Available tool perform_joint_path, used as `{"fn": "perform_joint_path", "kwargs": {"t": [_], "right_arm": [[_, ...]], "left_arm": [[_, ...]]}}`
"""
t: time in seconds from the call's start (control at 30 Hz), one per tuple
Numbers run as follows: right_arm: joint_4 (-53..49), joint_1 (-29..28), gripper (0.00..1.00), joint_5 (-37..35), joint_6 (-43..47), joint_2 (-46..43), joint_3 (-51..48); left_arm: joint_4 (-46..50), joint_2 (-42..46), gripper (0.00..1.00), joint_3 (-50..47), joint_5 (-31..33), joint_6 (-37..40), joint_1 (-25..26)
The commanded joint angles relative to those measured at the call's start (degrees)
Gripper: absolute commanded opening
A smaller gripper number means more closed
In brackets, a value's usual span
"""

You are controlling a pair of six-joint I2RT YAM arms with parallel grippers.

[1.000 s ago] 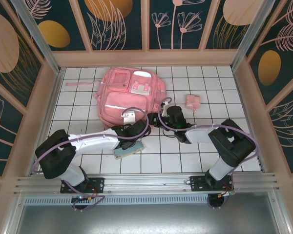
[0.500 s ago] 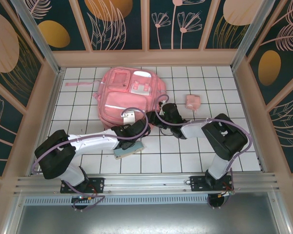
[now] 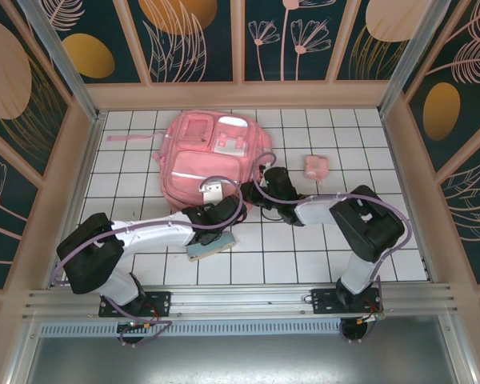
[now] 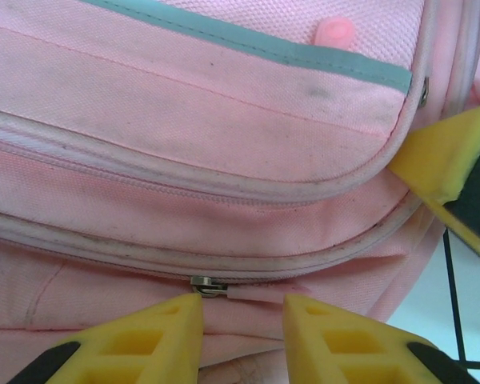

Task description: Pack books, pencil case, and school supplies into a backpack

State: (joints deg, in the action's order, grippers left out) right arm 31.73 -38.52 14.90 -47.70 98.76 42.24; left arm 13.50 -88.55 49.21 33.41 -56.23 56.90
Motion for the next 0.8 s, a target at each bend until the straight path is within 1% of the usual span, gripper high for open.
{"fn": "perform_joint_path", "kwargs": {"t": [0.0, 0.13, 0.23, 0.33, 0.4, 0.43, 0.47, 0.63, 0.77], "right_arm": [[-1.12, -1.17, 0.0, -0.96, 2.65, -4.3, 2.06], [0.54, -1.29, 0.0, -0.16, 2.65, -5.67, 1.79], [0.98, -1.29, 0.0, 0.38, 2.68, -6.1, 2.23], [1.31, -1.46, 0.0, 0.74, 2.45, -5.99, 2.71], [1.96, -1.51, 0.0, 0.88, 2.15, -6.13, 2.59], [1.96, -1.49, 0.0, 0.92, 2.09, -6.22, 2.67], [2.1, -1.54, 0.0, 0.84, 2.03, -6.36, 2.64], [2.52, -1.79, 0.0, 1.01, 1.78, -6.52, 2.69], [2.99, -2.17, 0.0, 1.06, 1.69, -6.48, 2.62]], "left_arm": [[-1.97, 0.52, 0.34, -0.76, -1.18, 1.32, -0.35], [-4.57, 0.73, 0.35, -0.79, -2.58, 2.0, -0.37], [-4.36, 0.4, 0.37, 0.86, -2.82, 1.54, -0.55], [-5.99, 0.42, 0.38, 0.63, -4.05, 0.58, -1.73], [-4.98, -0.41, 0.4, 1.1, -3.78, -0.53, -2.4], [-4.44, -0.92, 0.42, 1.45, -3.66, -0.7, -2.62], [-3.61, -1.53, 0.47, 1.8, -3.19, -0.98, -2.73], [-2.44, -4.08, 0.55, 3.19, -2.18, -1.18, -2.77], [-0.69, -5.87, 0.53, 4.77, 0.46, -2.22, -3.14]]}}
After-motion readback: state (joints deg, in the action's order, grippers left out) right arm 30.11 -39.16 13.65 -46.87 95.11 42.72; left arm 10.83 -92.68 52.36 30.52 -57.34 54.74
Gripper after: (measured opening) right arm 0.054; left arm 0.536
